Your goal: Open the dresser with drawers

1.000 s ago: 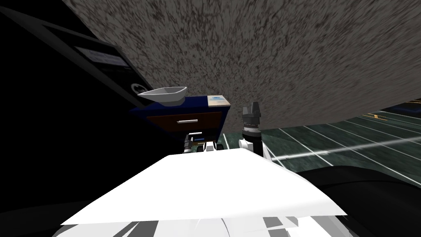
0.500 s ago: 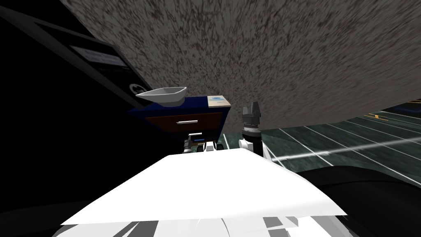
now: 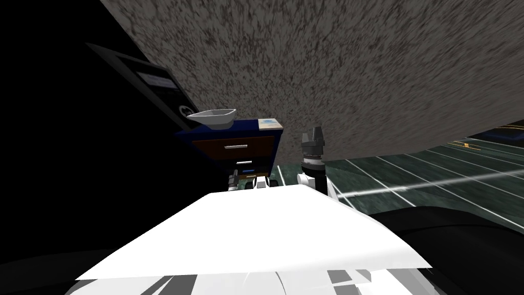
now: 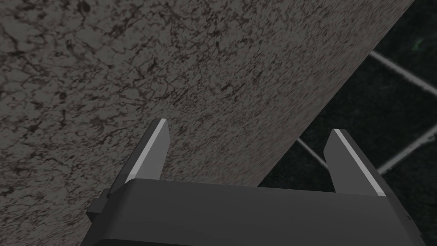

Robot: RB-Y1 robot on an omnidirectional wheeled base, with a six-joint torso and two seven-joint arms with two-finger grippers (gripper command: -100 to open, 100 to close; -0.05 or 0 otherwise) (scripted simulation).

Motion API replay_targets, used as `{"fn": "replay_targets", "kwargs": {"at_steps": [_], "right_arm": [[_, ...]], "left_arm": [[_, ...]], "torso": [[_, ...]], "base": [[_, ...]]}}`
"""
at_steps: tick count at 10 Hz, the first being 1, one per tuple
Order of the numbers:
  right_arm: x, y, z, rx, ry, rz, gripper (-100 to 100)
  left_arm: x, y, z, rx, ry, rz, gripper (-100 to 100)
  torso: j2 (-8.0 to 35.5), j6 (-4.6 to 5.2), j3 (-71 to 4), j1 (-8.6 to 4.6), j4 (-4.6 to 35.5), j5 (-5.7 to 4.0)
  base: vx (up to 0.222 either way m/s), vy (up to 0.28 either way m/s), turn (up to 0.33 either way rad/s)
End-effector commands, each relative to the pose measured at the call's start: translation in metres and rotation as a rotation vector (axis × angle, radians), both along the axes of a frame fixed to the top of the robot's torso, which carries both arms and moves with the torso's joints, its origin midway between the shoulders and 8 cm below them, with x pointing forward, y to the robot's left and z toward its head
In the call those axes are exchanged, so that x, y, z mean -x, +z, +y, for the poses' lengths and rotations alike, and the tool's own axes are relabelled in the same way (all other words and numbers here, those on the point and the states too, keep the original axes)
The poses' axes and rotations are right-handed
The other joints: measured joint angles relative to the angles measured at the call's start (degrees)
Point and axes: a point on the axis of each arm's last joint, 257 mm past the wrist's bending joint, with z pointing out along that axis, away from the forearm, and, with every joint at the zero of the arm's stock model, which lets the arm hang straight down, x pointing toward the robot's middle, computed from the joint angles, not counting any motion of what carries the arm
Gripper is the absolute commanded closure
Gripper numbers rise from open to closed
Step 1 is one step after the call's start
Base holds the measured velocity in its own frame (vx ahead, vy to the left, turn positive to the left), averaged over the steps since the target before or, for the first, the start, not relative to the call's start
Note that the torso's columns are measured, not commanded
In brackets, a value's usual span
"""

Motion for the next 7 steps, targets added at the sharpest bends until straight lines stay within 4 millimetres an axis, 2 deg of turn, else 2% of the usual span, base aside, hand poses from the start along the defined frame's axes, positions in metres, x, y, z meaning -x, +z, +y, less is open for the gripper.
{"fn": "replay_targets", "kwargs": {"at_steps": [1, 6, 7], "right_arm": [[0.0, 0.0, 0.0, 0.0, 0.0, 0.0, 0], [0.0, 0.0, 0.0, 0.0, 0.0, 0.0, 0], [0.0, 0.0, 0.0, 0.0, 0.0, 0.0, 0]], "left_arm": [[-0.007, -0.006, -0.0009, 0.0, 0.003, 0.002, -100], [-0.0111, -0.0018, 0.0009, 0.0, 0.005, 0.0, -100], [-0.0096, -0.006, -0.0007, 0.0, 0.004, 0.001, 100]], "torso": [[0.0, -0.01, 0.0, -0.01, 0.0, -0.01], [0.7, 0.0, 0.4, 0.0, 0.2, -0.01], [0.7, 0.0, 0.4, 0.0, 0.2, 0.0]], "base": [[0.133, 0.003, -0.012], [0.079, 0.003, -0.008], [-0.035, -0.002, 0.014]]}}
